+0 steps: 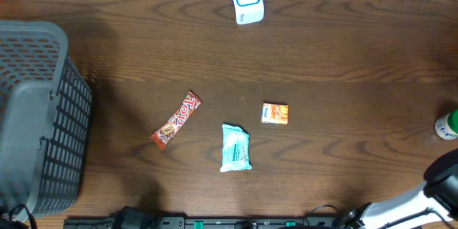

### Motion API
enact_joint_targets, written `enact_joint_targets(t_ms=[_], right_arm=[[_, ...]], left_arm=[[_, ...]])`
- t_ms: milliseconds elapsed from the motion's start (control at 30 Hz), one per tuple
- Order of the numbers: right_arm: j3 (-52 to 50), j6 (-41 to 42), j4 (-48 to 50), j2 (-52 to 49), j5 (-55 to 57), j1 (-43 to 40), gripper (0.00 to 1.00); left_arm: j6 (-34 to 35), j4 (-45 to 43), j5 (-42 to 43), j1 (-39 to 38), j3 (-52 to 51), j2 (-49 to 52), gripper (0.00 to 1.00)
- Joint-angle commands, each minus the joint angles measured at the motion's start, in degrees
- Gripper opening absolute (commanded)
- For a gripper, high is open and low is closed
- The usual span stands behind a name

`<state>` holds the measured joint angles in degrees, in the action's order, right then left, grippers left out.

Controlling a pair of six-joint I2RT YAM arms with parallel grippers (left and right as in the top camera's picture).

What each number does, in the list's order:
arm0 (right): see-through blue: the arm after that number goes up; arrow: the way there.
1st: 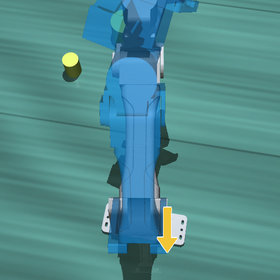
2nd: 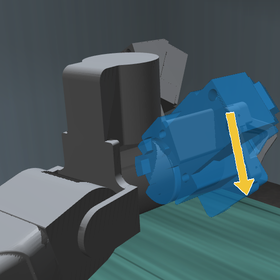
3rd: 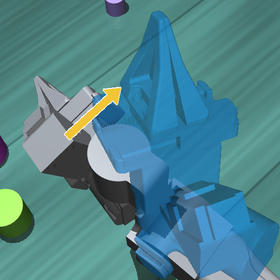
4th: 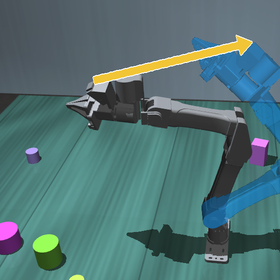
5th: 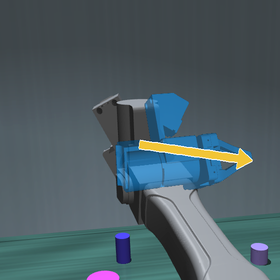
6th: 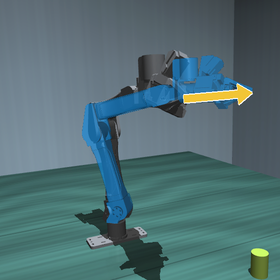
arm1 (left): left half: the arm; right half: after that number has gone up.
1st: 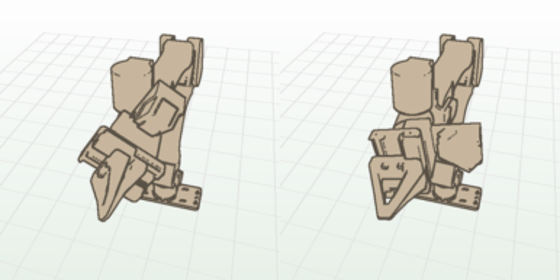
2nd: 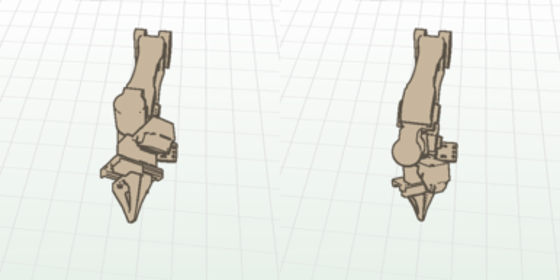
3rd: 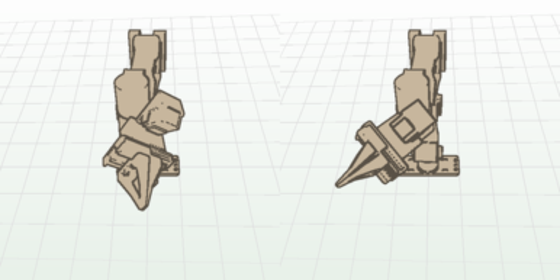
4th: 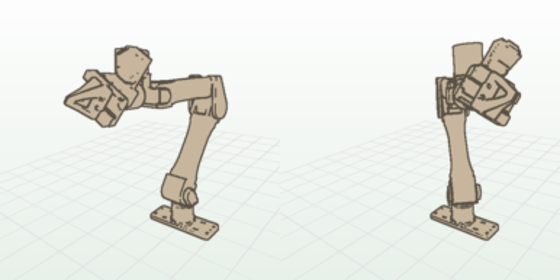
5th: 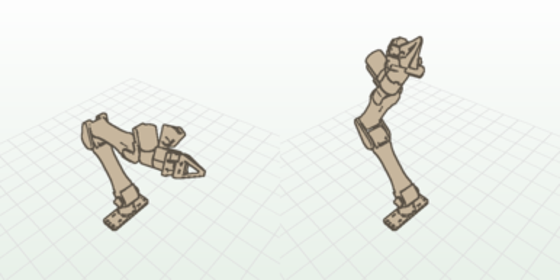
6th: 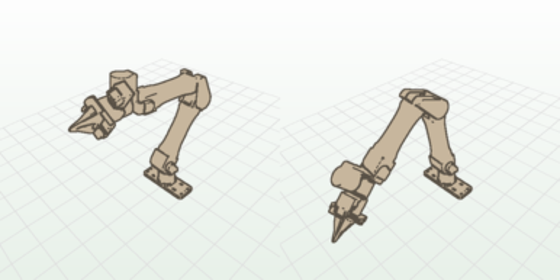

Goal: Scan the item barcode
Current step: 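Carry the jar to the right table edge and release it, then reach the right gripper to the orange Kleenex pack and grasp it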

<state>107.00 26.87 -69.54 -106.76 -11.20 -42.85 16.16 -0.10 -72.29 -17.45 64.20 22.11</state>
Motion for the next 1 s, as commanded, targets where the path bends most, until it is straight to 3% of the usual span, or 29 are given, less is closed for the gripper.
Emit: enact_joint_targets(t_ms=[0, 300, 500, 767, 967], right_arm=[[2.47, -1.62, -2.56, 5.22, -10.73, 7.39, 0.99], [-4.04, -13.03, -10.08, 4.44, -3.17, 37.81, 0.99], [-14.32, -8.00, -3.89, -1.51, 3.67, 55.23, 0.99], [-17.79, 0.46, 3.26, -12.70, 3.72, 66.07, 0.99], [-17.81, 5.11, 4.00, -18.14, 6.80, 68.65, 0.99]], left_arm=[[0.50, -0.44, -0.07, -0.13, -0.24, 0.04, 0.88], [0.50, -0.44, -0.07, -0.13, -0.24, -0.52, 0.88], [0.48, -0.44, -0.09, -0.13, -0.24, -1.07, 0.88], [0.48, -0.44, -0.09, -0.13, -0.24, -2.43, 0.88], [0.46, -0.42, -0.11, -0.13, -0.24, -4.04, 0.88]])
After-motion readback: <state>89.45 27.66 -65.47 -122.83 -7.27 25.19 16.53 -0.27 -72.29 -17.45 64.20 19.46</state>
